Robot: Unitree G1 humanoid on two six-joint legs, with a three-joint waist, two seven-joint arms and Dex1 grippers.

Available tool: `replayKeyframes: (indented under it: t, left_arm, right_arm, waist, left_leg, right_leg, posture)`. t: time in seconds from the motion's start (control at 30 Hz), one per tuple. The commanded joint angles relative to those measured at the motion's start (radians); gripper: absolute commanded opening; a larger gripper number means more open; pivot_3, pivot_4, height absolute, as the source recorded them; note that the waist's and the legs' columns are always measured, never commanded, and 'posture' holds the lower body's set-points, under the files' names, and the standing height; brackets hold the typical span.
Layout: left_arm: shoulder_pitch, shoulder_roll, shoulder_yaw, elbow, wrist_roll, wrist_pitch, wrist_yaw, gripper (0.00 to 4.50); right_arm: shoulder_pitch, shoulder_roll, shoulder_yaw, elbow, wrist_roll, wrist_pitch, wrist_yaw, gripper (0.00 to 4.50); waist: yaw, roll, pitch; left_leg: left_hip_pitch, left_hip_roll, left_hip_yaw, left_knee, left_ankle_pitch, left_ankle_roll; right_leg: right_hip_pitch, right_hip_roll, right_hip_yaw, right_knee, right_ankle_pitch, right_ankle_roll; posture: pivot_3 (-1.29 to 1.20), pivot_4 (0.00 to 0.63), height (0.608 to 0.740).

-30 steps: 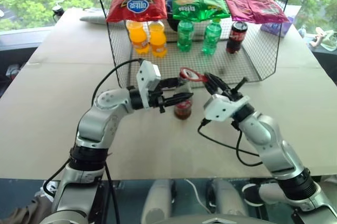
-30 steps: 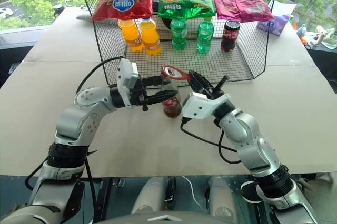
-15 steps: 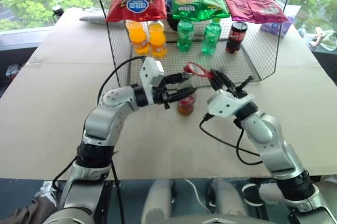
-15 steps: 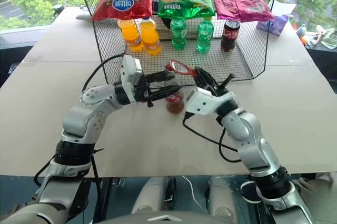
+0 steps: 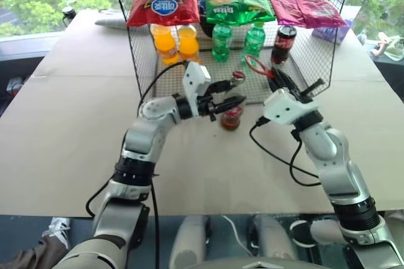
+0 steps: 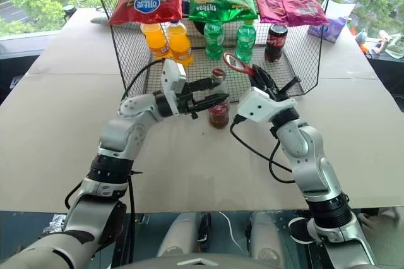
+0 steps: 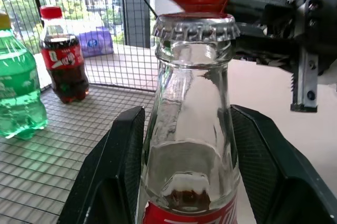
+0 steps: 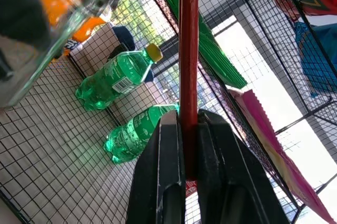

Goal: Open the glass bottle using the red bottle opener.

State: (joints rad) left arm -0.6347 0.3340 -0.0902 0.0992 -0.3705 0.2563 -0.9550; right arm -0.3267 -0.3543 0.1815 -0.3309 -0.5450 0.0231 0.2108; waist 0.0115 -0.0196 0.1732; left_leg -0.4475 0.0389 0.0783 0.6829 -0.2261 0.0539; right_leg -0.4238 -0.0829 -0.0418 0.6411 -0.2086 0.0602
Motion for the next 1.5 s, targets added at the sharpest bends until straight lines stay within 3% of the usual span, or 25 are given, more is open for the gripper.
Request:
replayKeyframes:
  t: [0.03,0.83,1.17,1.5]
  left_arm:
    - [-0.032,-0.009,0.001,0.009,0.015,-0.051,-0.005,1.99]
    - [0.011,0.02,0.008,-0.025,0.014,-0.046,-0.01,1.99]
    - [0.002,0.015,0.005,-0.024,0.021,-0.043,-0.003,1.99]
    - [-0.008,-0.001,-0.003,-0.016,0.035,-0.05,0.003,1.99]
  right_arm:
    - [-0.003,0.008,0.005,0.001,-0.012,-0.008,-0.014,0.0]
    - [0.057,0.053,0.087,0.004,-0.062,-0.039,-0.026,0.0]
    - [0.072,0.054,0.145,0.065,-0.198,-0.026,-0.074,0.0]
    - [0.058,0.064,0.165,0.087,-0.29,0.007,-0.091,0.0]
  waist:
    - [0.0,0.0,0.0]
    - [0.0,0.0,0.0]
    - [0.001,0.001,-0.002]
    - [0.001,0.001,-0.002]
  left_leg:
    - [0.0,0.0,0.0,0.0,0.0,0.0]
    - [0.001,0.0,-0.001,0.001,0.0,0.0]
    - [0.003,0.0,-0.001,0.001,0.0,0.0]
    - [0.016,0.0,-0.004,-0.001,-0.003,0.004]
  right_leg:
    - [0.0,0.0,0.0,0.0,0.0,0.0]
    - [0.001,0.0,0.0,0.001,0.0,0.0]
    - [0.002,0.0,0.0,0.001,0.0,-0.001]
    - [0.013,-0.001,0.001,0.001,-0.004,-0.001]
  posture:
    - [0.0,0.15,0.74]
    - [0.0,0.15,0.74]
    - [0.0,0.15,0.74]
    - [0.0,0.15,0.74]
